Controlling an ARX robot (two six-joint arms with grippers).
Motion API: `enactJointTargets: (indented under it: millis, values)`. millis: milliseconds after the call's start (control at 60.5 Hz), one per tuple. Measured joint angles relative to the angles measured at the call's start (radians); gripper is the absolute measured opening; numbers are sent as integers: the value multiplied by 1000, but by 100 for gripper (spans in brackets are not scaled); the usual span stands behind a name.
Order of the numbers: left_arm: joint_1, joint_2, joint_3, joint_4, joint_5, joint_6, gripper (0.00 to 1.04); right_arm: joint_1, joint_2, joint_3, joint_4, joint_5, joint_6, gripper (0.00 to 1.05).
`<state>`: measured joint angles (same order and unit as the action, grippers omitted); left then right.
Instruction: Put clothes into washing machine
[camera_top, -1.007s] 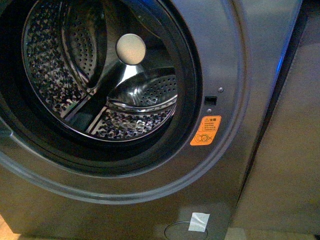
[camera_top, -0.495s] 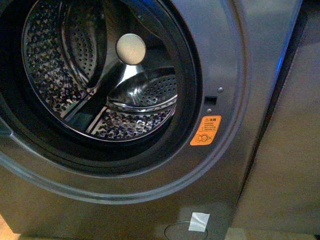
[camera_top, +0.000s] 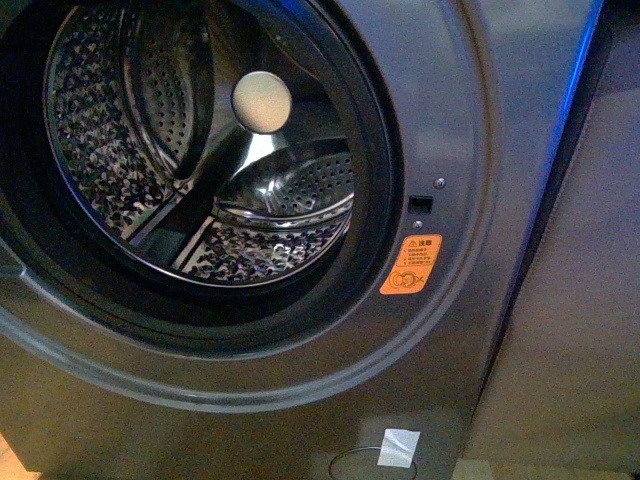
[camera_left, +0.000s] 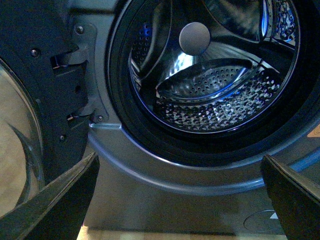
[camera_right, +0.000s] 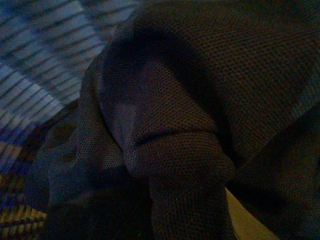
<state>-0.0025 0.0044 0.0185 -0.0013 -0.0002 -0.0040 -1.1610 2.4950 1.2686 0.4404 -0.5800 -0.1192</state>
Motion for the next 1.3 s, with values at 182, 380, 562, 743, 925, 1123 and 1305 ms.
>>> enactJointTargets:
  millis: [182,380,562,743,925,1123,1305]
  values:
    - [0,0,0,0,0,0,98,-56,-278,-86,-16,-137,59,14]
    - [0,0,0,0,0,0,98,-76,-692,-56,6,-306,263,14]
    - [0,0,0,0,0,0,98,-2,-918,55,55,-378,461,14]
    - [0,0,0,0,0,0,98,131,-1056,191,56,-379,606,14]
    - [0,0,0,0,0,0,98,359,-1157,384,-71,-299,648,14]
    - [0,0,0,0,0,0,98,743,-1172,620,-380,-101,498,14]
    - [0,0,0,0,0,0,98,1186,-1088,803,-629,146,266,13]
